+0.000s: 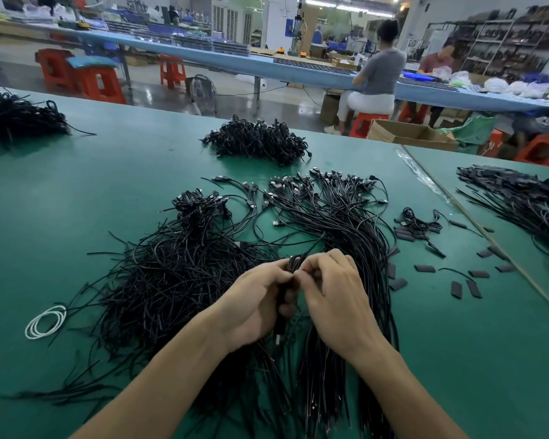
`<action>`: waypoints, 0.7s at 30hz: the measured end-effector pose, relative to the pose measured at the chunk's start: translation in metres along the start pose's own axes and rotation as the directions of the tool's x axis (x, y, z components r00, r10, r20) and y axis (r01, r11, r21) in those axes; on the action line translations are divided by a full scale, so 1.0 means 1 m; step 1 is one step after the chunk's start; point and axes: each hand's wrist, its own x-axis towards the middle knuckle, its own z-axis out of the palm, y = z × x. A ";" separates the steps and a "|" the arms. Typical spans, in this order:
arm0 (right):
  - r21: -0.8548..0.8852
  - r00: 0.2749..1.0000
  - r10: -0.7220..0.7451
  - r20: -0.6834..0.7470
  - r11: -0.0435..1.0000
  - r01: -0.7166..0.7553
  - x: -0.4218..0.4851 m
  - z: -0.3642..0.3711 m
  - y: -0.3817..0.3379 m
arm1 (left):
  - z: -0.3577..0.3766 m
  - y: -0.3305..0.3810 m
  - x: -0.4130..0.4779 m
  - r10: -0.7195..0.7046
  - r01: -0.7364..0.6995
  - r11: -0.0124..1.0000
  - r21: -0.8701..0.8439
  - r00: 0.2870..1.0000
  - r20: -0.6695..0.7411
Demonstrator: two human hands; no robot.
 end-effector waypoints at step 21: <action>0.824 0.805 0.339 0.487 0.128 -0.553 0.005 0.001 0.006 | 0.001 -0.005 -0.008 0.574 -0.409 0.663 0.627 0.815 -0.076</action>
